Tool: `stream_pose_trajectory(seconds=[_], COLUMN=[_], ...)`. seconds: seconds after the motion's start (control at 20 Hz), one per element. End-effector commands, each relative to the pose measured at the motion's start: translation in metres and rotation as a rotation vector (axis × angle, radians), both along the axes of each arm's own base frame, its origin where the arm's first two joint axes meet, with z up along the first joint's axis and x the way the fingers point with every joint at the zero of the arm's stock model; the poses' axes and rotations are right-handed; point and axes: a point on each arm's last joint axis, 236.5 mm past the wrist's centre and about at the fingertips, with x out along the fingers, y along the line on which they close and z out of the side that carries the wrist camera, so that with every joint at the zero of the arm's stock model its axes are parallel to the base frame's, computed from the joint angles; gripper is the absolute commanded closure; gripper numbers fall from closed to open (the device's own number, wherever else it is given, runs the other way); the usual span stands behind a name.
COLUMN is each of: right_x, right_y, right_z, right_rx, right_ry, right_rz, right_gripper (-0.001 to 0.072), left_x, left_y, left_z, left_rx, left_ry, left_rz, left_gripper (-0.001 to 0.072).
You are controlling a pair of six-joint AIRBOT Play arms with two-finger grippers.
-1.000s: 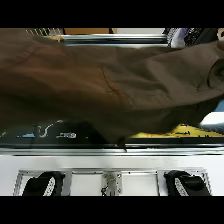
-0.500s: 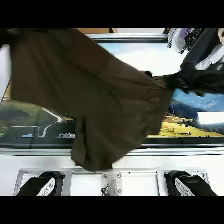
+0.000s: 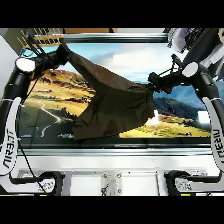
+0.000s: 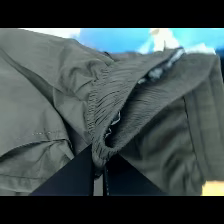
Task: Fold the clothes and pants, and hang the long-sleeved shirts on hangers.
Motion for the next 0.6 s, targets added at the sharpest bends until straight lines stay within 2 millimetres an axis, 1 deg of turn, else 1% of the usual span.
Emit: stream_pose_trajectory(seconds=[0.0, 0.05, 0.15, 0.2, 0.25, 0.35, 0.4, 0.5, 0.55], right_x=[0.018, 0.013, -0.006, -0.018, -0.030, -0.058, -0.070, -0.095, -0.110], right_y=[-0.009, -0.012, -0.016, -0.019, -0.023, -0.028, -0.028, -0.024, -0.021], right_z=[-0.009, -0.006, 0.004, 0.009, 0.012, 0.017, 0.019, 0.017, 0.011], right_rx=[-0.039, -0.060, -0.099, -0.125, -0.163, -0.261, -0.294, -0.328, -0.330], right_ry=[-0.050, -0.045, -0.020, 0.000, 0.021, 0.054, 0.067, 0.092, 0.116], right_rz=[-0.022, -0.010, 0.024, 0.047, 0.072, 0.140, 0.161, 0.202, 0.222], right_gripper=[0.0697, 0.0696, 0.0697, 0.0697, 0.0697, 0.0697, 0.0697, 0.0697, 0.0697], left_x=[0.000, -0.009, -0.031, -0.047, -0.064, -0.106, -0.127, -0.165, -0.182], left_y=[-0.002, -0.002, 0.000, 0.000, 0.002, 0.000, -0.003, -0.006, -0.005], left_z=[-0.037, -0.035, -0.025, -0.021, -0.021, -0.037, -0.049, -0.078, -0.094], left_rx=[-0.004, -0.010, -0.005, -0.002, 0.001, -0.004, -0.006, -0.010, -0.012], left_ry=[0.095, 0.117, 0.125, 0.124, 0.131, 0.187, 0.220, 0.292, 0.324], left_rz=[-0.036, -0.057, -0.075, -0.076, -0.076, -0.095, -0.109, -0.123, -0.122], left_gripper=[0.0702, 0.0702, 0.0703, 0.0702, 0.0702, 0.0702, 0.0702, 0.0702, 0.0702])
